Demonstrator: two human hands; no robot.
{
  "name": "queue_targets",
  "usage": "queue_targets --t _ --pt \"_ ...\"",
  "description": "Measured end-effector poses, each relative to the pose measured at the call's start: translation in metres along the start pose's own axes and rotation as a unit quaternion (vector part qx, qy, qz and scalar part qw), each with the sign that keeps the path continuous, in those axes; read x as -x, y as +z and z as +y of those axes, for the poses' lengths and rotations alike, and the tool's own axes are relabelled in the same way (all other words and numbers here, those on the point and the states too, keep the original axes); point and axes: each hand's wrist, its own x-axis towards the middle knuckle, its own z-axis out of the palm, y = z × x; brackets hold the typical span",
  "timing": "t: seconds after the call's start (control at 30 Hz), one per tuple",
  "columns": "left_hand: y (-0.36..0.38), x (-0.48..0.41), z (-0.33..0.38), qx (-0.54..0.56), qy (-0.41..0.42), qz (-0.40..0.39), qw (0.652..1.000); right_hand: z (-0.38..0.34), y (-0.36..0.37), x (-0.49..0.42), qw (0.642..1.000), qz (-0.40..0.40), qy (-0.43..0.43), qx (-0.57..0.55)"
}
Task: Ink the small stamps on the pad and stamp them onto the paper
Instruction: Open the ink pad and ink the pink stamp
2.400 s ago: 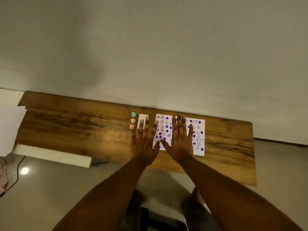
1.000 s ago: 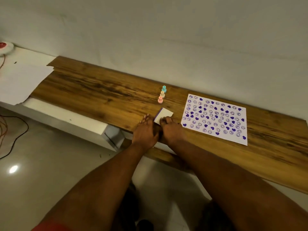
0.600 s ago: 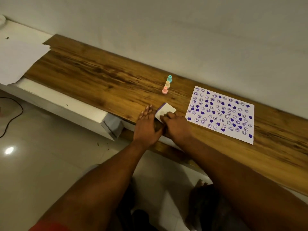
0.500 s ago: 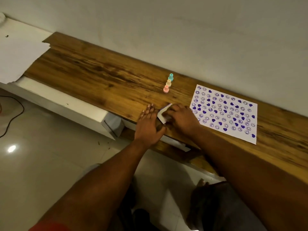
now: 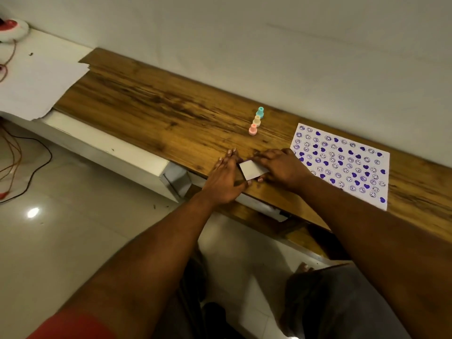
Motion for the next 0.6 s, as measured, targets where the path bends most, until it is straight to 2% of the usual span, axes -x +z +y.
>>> queue_targets --t 0.27,0.6 --pt "0.004 -0.009 -0.001 0.011 -0.013 0.002 1.000 0.001 -0.008 0.007 1.000 0.001 -0.016 -0.019" --pt "-0.016 -0.011 0.010 0.028 -0.047 -0.020 0.998 0.014 -0.030 -0.025 0.988 0.021 -0.012 -0.153"
